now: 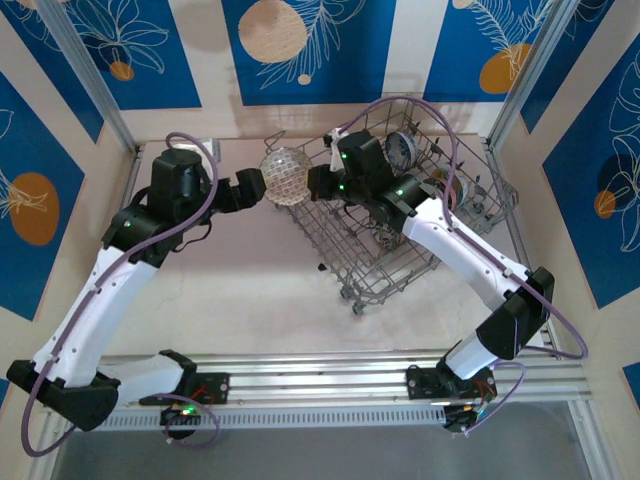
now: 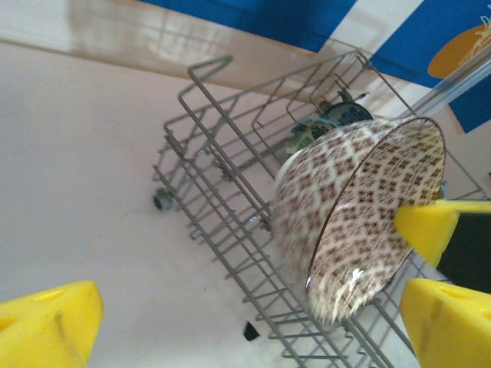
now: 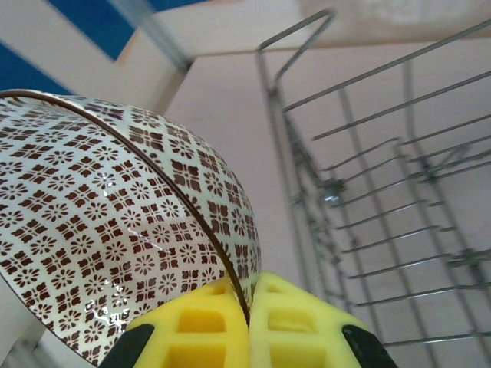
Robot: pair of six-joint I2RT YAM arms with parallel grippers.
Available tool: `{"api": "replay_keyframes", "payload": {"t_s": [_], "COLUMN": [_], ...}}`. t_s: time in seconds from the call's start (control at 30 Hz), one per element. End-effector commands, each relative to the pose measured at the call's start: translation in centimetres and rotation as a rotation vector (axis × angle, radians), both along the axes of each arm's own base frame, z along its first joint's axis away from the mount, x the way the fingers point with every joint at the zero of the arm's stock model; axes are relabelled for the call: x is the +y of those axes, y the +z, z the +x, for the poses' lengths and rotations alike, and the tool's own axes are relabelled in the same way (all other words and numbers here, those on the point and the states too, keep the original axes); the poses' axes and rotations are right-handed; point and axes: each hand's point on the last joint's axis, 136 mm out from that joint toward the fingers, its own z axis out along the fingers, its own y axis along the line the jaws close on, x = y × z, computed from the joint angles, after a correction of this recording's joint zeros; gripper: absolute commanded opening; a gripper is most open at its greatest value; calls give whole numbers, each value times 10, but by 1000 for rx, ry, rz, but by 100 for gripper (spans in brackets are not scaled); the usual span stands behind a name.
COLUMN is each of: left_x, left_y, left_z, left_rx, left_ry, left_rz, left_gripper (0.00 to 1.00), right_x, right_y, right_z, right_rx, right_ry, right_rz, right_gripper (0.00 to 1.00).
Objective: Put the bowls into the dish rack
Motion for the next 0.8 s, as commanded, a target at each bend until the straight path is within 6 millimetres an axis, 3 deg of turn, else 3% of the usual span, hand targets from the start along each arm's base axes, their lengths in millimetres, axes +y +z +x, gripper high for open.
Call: {"api": "replay_keyframes", "payload": {"t_s": [0.0, 0.17, 0.27, 0.47, 0.77], "left_x": [27, 36, 33, 25, 30], "left_y": [24, 3, -14, -51, -88], "left_z": [-11, -11, -7, 4, 4], "left_rx": [-83, -34, 16, 135, 250], "left_ry": [73, 88, 73, 31, 22], "left_rz": [78, 124, 117, 35, -13], "left_gripper": [99, 99, 99, 99, 99], "right_x": [-53, -126, -150, -161, -159], "right_y": [59, 40, 28, -8, -52], "right_z": [29, 68, 80, 95, 113], "right_rx": [-167, -189, -201, -190, -130], "right_ry": [-237, -514, -611, -691, -739], "right_rz": [35, -148, -288, -583, -777], "right_gripper": [0, 0, 0, 0, 0]}}
